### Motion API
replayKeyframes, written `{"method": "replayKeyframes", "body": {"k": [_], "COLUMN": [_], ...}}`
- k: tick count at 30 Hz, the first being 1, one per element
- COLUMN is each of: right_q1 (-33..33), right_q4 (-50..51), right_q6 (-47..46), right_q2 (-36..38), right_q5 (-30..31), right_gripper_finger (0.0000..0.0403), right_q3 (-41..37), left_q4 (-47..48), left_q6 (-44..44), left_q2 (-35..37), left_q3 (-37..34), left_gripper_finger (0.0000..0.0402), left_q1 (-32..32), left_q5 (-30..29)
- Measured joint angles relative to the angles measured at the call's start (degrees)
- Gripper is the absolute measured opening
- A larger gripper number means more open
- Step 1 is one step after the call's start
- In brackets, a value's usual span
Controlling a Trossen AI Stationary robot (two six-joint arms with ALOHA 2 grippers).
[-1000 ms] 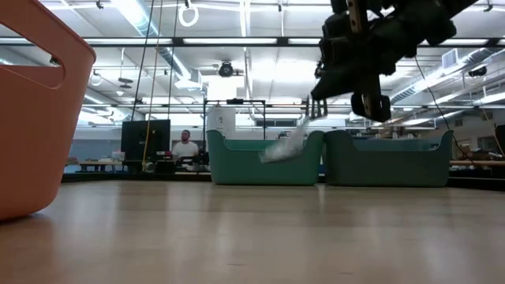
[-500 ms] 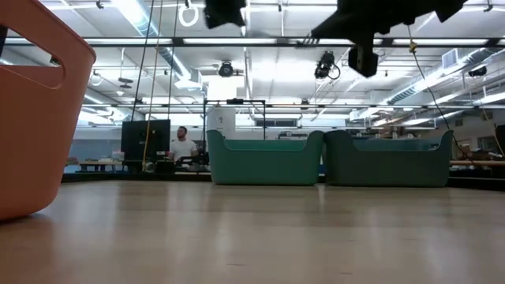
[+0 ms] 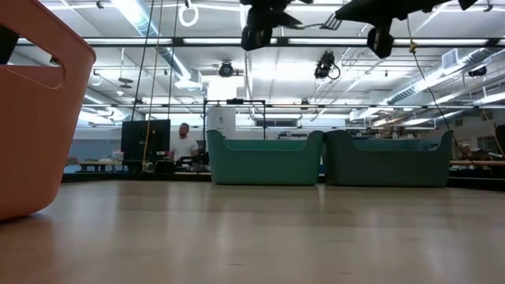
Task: Sort silverware by color (type)
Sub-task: Put the black fork into the orange bin
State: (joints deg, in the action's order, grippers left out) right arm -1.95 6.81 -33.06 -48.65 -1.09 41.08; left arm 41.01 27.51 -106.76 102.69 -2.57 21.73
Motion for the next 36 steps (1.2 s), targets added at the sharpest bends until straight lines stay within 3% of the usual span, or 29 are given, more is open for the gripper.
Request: {"method": "replayKeyframes", "body": {"k": [8,27,31,36], "right_q1": [-2.1,-5.1,-6.7,-7.1], "right_q4": [1.1,3.1,1.3,0.1], "right_q6": [1.3,1.2,1.1,1.1], "right_q2": [1.4,1.9,1.9,1.9], "right_q5": [-0.5,-2.2,-2.2,-2.2], "right_gripper_finger": [0.0000,0.0001,0.0001,0.0001], "right_q3": [0.0,0.0,0.0,0.0], "left_q4": [-5.6,-6.7,-6.8,-6.8], "left_q6": [4.8,3.1,1.6,-3.9], "left_q2": [-2.6,-3.2,-3.2,-3.2], "left_q3": [0.0,0.0,0.0,0.0], "left_gripper_finger": [0.0164,0.0160,0.0132,0.0060], "left_q1": [0.3,-0.6,-0.6,-0.6], "left_q5": [0.0,-2.4,-2.5,-3.2]}}
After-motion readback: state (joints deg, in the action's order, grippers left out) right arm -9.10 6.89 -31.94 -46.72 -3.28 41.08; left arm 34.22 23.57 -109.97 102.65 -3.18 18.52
